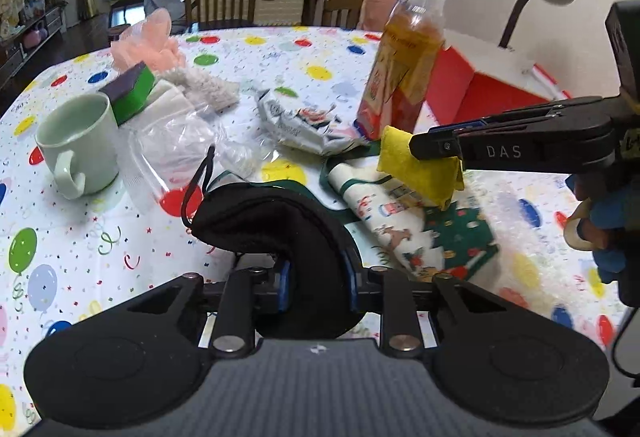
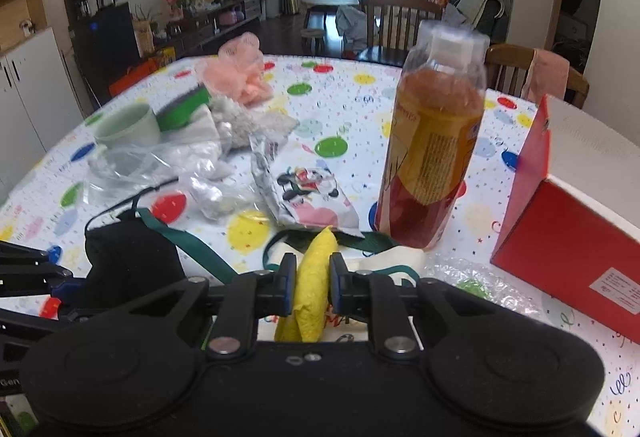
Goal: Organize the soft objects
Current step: 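Carry the black mask and yellow sponge with both grippers over the red box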
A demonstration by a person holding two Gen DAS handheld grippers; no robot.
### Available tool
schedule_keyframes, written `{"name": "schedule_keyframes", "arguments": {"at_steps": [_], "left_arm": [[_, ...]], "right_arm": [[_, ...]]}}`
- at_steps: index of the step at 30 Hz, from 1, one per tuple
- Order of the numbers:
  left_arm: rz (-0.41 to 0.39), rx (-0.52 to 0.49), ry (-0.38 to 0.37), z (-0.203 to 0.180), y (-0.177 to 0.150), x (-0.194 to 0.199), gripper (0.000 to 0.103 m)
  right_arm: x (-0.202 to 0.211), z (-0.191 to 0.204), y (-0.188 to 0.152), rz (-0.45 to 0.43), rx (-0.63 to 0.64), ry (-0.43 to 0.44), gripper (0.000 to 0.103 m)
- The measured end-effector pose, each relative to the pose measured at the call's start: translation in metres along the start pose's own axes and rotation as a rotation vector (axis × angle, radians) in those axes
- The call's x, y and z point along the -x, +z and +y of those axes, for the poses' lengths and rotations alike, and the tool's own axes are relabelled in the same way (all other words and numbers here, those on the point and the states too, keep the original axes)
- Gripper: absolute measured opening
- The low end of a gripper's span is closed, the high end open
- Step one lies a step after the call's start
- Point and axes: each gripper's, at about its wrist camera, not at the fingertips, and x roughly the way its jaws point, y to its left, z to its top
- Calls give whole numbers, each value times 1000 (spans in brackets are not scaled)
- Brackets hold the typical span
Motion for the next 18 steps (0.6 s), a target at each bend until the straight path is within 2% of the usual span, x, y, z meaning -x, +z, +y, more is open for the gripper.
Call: {"name": "schedule_keyframes", "arguments": {"at_steps": [9, 18], "left_arm": [[-38, 8, -95, -6, 24, 40, 24], [-72, -31, -228, -38, 73, 60, 24]], "right_arm": [[46, -9, 4, -90, -68, 16, 15], [93, -41, 15, -175, -132, -11, 15]]}}
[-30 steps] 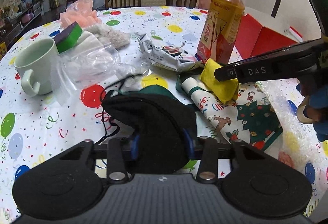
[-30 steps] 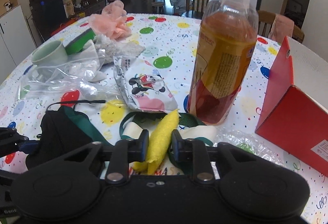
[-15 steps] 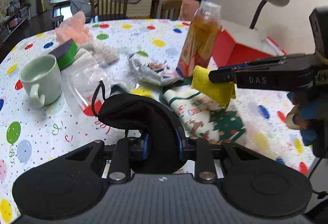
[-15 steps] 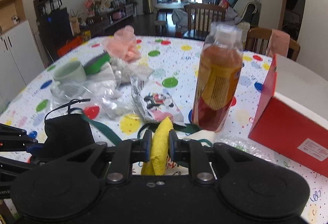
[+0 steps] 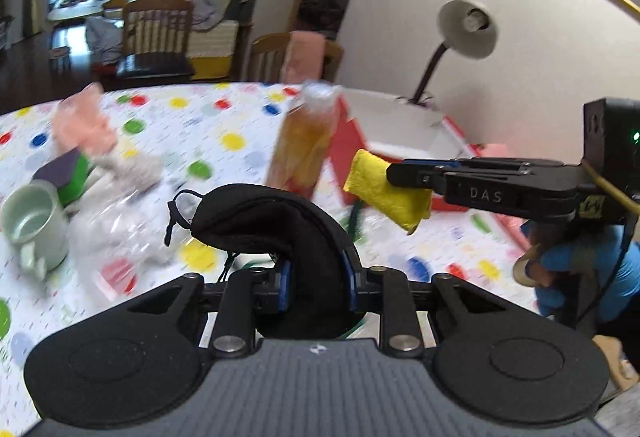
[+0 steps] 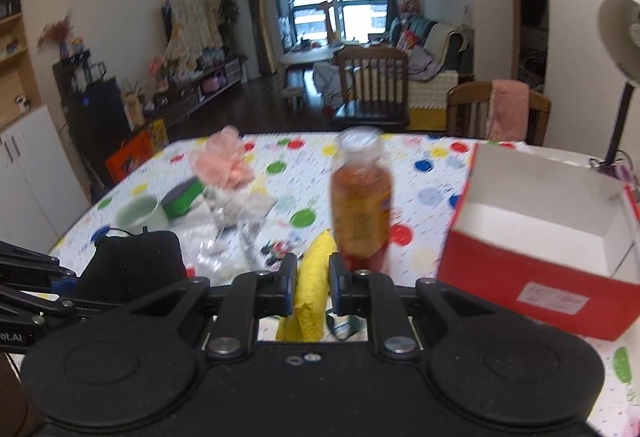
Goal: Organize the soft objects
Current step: 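Carry the black mask and yellow sponge with both grippers over the red box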
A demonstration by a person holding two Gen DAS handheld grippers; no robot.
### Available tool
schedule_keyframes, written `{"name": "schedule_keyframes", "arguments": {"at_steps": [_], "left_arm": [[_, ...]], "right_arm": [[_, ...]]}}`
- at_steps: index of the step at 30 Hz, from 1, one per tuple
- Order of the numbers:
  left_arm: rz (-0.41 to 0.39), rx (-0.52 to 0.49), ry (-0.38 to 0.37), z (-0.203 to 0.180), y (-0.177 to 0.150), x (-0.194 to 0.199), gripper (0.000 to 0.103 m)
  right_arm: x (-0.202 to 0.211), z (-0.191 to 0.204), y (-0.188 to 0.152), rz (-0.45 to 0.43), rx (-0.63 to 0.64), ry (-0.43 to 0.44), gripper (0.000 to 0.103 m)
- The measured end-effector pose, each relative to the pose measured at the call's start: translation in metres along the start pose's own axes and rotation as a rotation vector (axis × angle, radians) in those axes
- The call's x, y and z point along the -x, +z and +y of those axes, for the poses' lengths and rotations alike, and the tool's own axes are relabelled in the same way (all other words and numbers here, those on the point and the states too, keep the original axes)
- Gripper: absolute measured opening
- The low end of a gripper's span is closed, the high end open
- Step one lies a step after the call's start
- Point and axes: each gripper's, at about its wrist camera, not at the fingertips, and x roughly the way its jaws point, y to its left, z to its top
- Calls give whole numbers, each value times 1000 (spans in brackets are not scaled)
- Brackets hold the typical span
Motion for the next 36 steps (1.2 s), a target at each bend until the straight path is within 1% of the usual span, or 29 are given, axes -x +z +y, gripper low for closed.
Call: {"name": "schedule_keyframes", "arguments": {"at_steps": [4, 9, 13, 17, 23, 27, 29, 33, 36], "left_arm": [[-8, -53, -54, -23, 29, -6, 24], [-11, -115, -115, -54, 70, -25, 25], [4, -166, -154, -82, 105, -48, 25], [19, -202, -178, -109, 138, -83, 25], [64, -207, -216, -146, 173, -144, 25], [107, -172, -224, -162, 187, -193, 25], [136, -134, -218, -167, 193, -220, 25], [166, -117, -181, -175, 200, -270, 25], [219, -72, -165, -175, 200, -306, 25]], "right_arm": [[14, -21, 13, -33, -16, -34, 15], [20, -53, 26, -48, -40, -86, 15], [21, -81, 33, -68, -60, -130, 15], [19, -114, 39, -84, -87, -175, 15], [9, -165, 41, -86, -127, -239, 15], [3, -196, 36, -70, -143, -280, 15], [-3, -210, 33, -58, -156, -298, 15], [-14, -233, 24, -28, -174, -322, 15], [-24, -243, 14, 5, -184, -322, 15]]}}
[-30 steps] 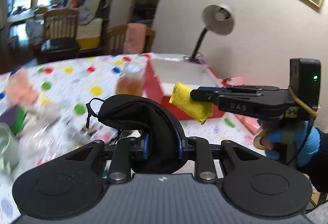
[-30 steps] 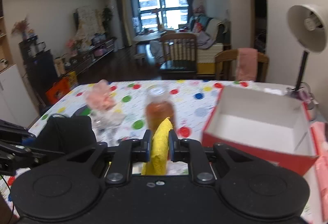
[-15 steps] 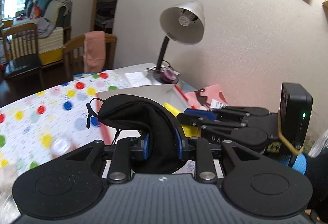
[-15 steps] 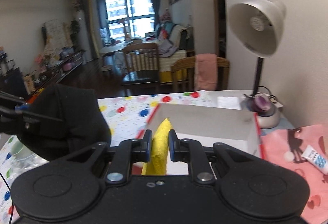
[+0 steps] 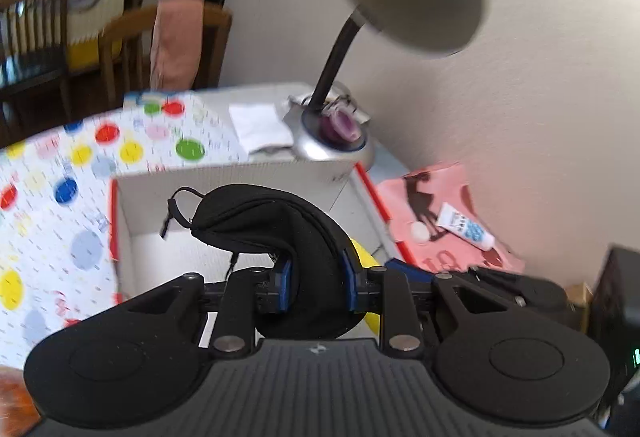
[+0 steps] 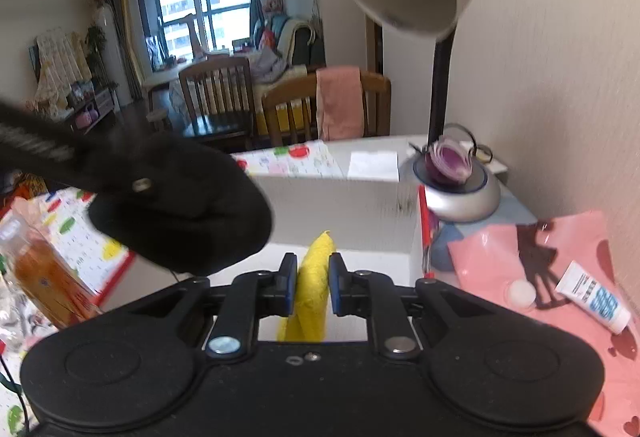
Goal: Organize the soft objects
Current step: 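Carry the black mask and yellow sponge with both grippers over the red box, then open both grippers to drop the mask and sponge into the red box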
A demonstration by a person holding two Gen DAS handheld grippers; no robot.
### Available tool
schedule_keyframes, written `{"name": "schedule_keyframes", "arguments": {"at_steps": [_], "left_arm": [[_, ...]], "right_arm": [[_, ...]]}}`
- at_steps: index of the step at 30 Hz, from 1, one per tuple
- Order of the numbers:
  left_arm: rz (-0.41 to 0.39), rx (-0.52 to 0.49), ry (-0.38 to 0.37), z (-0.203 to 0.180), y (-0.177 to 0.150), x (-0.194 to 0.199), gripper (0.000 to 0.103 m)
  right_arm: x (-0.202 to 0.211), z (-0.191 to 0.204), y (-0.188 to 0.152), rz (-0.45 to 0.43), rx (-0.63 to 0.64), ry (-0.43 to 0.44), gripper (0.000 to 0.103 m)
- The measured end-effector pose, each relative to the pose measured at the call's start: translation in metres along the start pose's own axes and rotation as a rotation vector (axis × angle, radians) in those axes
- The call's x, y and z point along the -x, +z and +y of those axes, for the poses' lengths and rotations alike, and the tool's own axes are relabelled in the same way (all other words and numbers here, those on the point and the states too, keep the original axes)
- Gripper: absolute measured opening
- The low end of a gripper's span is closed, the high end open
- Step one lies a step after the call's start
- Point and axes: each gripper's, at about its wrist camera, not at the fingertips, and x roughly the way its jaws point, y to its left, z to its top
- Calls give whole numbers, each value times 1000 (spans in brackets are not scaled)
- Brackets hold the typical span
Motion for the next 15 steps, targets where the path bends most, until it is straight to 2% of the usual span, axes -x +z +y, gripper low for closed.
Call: {"name": "schedule_keyframes", "arguments": {"at_steps": [9, 15], "left_arm": [[107, 23, 64, 10, 3, -81, 25], [152, 42, 82, 18, -3, -110, 25]], "right_arm": [[-35, -14, -12, 76, 32, -21, 15], [-53, -16, -14, 143, 51, -13, 15]]}}
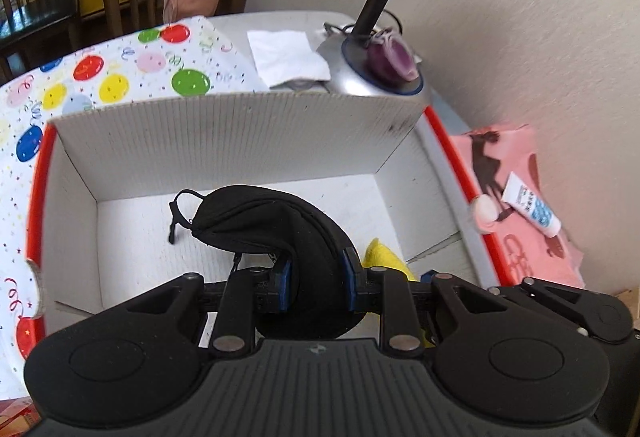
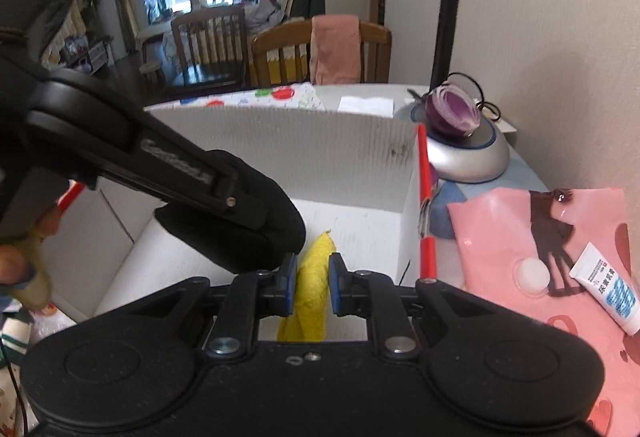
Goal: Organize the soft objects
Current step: 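Open both grippers to drop the mask and sponge into the red box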
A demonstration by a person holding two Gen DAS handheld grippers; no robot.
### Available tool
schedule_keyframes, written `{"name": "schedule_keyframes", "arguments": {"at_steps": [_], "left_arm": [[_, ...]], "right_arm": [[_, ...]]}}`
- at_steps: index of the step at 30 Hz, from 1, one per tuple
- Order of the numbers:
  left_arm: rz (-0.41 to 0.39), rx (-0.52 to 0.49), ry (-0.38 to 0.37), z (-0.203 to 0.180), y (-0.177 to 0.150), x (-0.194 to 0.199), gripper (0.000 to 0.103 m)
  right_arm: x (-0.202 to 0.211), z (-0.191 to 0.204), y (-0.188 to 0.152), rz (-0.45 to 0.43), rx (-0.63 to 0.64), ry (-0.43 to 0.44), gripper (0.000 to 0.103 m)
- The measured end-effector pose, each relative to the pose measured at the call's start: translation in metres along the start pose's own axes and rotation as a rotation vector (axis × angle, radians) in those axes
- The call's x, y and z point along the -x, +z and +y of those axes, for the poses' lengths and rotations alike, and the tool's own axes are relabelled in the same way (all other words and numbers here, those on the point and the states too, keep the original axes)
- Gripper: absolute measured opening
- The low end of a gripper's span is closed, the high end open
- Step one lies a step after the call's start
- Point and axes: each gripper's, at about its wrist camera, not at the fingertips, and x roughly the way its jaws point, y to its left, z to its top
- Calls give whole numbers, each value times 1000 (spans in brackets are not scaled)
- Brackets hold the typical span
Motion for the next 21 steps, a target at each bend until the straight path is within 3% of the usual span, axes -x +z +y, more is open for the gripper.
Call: {"name": "schedule_keyframes", "arguments": {"at_steps": [13, 16, 17, 21], "left_arm": [[88, 31, 18, 12, -13, -22, 28], [93, 45, 26, 14, -14, -21, 47], [93, 48, 28, 15, -14, -20, 58], [79, 43, 30, 15, -16, -12, 63]], "right_arm": [[-17, 4, -3, 99, 15, 33, 18], [-16, 3, -2, 99, 5, 48, 24], [-16, 2, -1, 101, 0, 57, 23], [-13, -2, 0, 96, -14, 73, 29]]}}
